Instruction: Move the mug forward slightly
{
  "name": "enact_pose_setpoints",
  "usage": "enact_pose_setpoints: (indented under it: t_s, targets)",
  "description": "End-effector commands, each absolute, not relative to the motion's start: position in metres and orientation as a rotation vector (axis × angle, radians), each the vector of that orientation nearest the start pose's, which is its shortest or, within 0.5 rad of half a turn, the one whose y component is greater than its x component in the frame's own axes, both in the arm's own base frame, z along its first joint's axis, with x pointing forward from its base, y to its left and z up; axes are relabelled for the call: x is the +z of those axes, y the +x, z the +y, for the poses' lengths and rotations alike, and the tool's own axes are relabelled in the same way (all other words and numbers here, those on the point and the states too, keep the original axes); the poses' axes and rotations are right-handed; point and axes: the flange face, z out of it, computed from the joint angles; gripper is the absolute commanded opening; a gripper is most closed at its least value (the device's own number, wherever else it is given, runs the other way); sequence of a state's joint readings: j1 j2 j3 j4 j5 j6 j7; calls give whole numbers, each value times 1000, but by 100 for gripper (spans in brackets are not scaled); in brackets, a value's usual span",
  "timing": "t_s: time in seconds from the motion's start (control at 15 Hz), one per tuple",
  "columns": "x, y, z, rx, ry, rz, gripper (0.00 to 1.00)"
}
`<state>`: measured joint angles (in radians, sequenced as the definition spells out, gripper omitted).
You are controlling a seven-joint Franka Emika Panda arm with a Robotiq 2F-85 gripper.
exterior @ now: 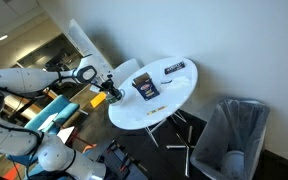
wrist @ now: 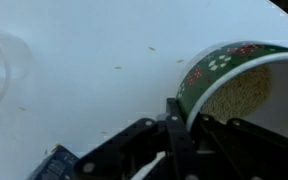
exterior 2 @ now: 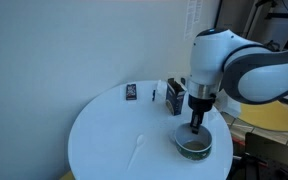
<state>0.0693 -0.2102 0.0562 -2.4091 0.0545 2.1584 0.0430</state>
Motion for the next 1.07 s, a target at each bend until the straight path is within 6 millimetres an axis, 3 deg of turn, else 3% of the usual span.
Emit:
enact_pose_setpoints:
  t_s: [0.0, 0.47, 1.0]
  targets:
    - [403, 417, 41, -30, -3107, 37, 3]
    - [393, 385, 22, -93, -3094, 118, 3]
    - [371, 385, 24, -222, -3095, 98, 3]
